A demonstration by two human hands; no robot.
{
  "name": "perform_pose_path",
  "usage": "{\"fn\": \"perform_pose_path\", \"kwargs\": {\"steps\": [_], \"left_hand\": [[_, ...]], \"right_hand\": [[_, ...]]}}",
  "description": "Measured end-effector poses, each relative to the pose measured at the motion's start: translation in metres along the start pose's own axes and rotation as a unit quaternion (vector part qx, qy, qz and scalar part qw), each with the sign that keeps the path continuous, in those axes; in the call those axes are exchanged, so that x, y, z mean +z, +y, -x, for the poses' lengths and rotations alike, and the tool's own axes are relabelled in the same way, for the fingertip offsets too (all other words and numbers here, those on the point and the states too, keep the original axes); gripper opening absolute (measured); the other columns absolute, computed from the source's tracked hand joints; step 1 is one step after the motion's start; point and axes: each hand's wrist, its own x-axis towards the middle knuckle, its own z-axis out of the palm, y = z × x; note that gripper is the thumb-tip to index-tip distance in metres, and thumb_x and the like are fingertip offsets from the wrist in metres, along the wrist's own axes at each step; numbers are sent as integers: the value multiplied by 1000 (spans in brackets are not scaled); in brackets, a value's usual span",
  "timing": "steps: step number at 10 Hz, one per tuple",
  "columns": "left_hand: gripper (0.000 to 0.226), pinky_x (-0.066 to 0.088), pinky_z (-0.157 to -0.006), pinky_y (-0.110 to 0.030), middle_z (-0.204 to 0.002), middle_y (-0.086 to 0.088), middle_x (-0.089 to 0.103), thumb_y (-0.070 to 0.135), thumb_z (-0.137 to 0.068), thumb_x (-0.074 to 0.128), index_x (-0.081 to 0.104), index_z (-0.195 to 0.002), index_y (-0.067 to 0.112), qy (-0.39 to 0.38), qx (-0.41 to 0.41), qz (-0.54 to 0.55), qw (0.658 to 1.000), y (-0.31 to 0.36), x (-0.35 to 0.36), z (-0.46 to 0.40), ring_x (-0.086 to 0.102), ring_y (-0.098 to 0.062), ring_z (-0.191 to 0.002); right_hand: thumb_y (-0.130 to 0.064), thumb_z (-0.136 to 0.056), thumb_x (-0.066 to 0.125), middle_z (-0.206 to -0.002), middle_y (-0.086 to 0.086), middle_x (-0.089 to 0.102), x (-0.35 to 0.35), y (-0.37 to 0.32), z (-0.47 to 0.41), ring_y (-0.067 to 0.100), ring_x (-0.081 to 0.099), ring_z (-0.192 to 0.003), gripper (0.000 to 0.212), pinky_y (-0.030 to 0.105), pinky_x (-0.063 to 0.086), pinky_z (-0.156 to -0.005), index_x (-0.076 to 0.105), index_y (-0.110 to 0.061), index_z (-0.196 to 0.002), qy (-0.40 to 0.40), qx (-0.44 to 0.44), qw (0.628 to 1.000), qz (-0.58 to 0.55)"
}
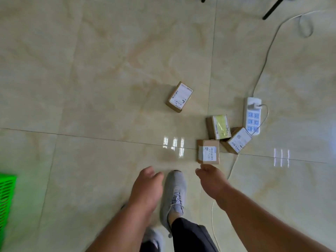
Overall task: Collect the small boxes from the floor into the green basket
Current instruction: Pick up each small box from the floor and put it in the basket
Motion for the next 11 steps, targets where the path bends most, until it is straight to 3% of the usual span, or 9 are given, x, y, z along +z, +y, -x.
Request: {"fn": "perform_pose_path", "kwargs": {"steps": [1,2,3,4,6,7,8,9,11], "left_hand": [[39,49,-105,-41,-107,14,64,28,-96,58,59,-134,24,-6,-7,-6,1000,3,22,6,65,-23,-112],[40,47,-104,-35,-105,17,63,26,-96,58,58,-136,21,-24,-5,-28,999,2,42,14,63,-22,-115],[50,44,-110,-37,-133,2,61,36,-90,59,57,-138,22,-34,1,-36,999,-3,61,15,59,-21,-124],[28,47,-107,-39,-118,5,54,34,-90,58,60,-116,26,-47,7,-31,998,-9,92,-2,58,-21,-109],[55,38,-105,-28,-153,-1,50,27,-98,55,45,-152,17,-60,10,2,998,-1,165,-55,52,-19,-132],[59,40,-112,-32,-157,-1,46,28,-98,54,40,-155,19,-67,11,9,998,6,207,-94,48,-21,-139],[45,46,-68,-6,-132,3,59,20,-100,52,49,-146,17,-62,14,28,998,14,243,-132,60,-10,-100],[34,39,-49,-9,-104,11,55,15,-100,50,55,-131,26,-70,7,27,997,17,273,-167,51,-2,-77],[46,54,-79,-28,-118,3,73,18,-88,49,65,-130,26,-105,38,42,993,-10,297,-201,67,-15,-106]], "right_hand": [[-24,-96,53,-99,5,60,-16,26,-8,23,56,-89,35,37,51,-88,63,-8,-125,9,3,1000,-2],[-17,-95,52,-90,18,57,-31,49,-14,30,57,-84,22,32,47,-75,65,-5,-108,12,21,1000,-16],[-23,-98,53,-97,1,57,-41,68,-22,21,54,-88,5,24,44,-65,52,-25,-103,24,14,999,-19],[-26,-97,54,-101,1,59,-55,86,-55,22,55,-89,6,25,46,-66,53,-26,-104,30,6,999,-30],[-16,-93,52,-74,-3,49,-69,100,-135,19,48,-66,17,27,38,-53,51,-20,-76,23,11,1000,6],[-24,-84,52,-87,-2,51,-67,113,-197,20,49,-73,14,27,36,-56,51,-24,-98,25,4,1000,15],[-30,-88,54,-114,6,56,-63,116,-242,24,53,-95,26,28,38,-74,54,-21,-113,24,-5,1000,-8],[-27,-95,52,-134,9,60,-56,118,-279,27,58,-110,52,26,41,-73,47,-15,-145,26,-4,1000,2],[-25,-72,48,-104,0,78,-38,144,-315,27,76,-90,42,48,60,-86,69,-24,-108,-19,-23,998,-54]]}}
